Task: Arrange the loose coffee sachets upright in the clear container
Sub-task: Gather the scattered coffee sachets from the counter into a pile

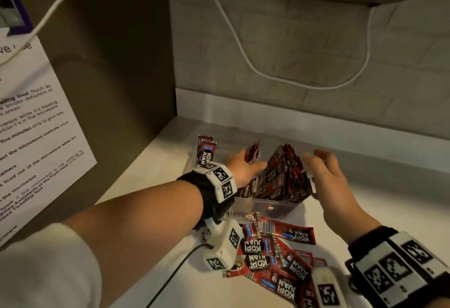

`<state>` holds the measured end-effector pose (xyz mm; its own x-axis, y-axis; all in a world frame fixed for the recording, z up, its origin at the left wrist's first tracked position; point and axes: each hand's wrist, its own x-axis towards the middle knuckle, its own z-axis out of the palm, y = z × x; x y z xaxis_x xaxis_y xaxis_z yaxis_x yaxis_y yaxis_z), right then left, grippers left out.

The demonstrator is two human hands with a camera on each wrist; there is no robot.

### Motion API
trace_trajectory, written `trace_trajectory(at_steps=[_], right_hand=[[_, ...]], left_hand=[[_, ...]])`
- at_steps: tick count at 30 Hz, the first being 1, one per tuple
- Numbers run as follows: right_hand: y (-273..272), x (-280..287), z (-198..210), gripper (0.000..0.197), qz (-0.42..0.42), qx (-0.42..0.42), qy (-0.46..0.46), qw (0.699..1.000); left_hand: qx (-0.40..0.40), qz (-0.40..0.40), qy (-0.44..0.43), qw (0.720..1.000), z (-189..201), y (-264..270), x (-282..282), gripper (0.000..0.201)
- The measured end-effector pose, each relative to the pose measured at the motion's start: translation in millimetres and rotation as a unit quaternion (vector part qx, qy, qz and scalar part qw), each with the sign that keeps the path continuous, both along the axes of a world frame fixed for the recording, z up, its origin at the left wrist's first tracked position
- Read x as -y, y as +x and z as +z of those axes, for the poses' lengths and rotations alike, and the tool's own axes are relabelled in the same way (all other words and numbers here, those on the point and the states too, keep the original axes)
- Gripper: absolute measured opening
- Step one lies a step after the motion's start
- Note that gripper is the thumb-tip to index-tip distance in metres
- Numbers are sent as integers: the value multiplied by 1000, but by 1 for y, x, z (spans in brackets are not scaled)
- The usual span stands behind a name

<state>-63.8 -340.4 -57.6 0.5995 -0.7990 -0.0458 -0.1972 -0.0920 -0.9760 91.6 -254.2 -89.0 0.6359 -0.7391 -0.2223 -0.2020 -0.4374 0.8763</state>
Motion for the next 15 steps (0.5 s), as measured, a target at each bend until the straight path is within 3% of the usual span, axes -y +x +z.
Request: trace_trajectory(at_steps=[5, 8, 11, 13, 15], right_hand=[[11, -1, -13, 53, 21, 27, 120, 992], [17, -1, -20, 67, 25, 37, 132, 990], [17, 0, -20, 55, 33, 45, 135, 989], [16, 1, -21, 67, 45, 41, 131, 989], [16, 3, -23, 81, 51, 37, 125, 990]], left_hand=[[-47, -31, -51, 997, -10, -14, 19, 64], [-67, -34, -81, 994, -9, -22, 26, 95], [-123, -21, -58, 990, 3, -27, 26, 117], [-141, 29, -35, 989, 7, -27, 26, 103], [-136, 39, -19, 990, 11, -27, 23, 72]])
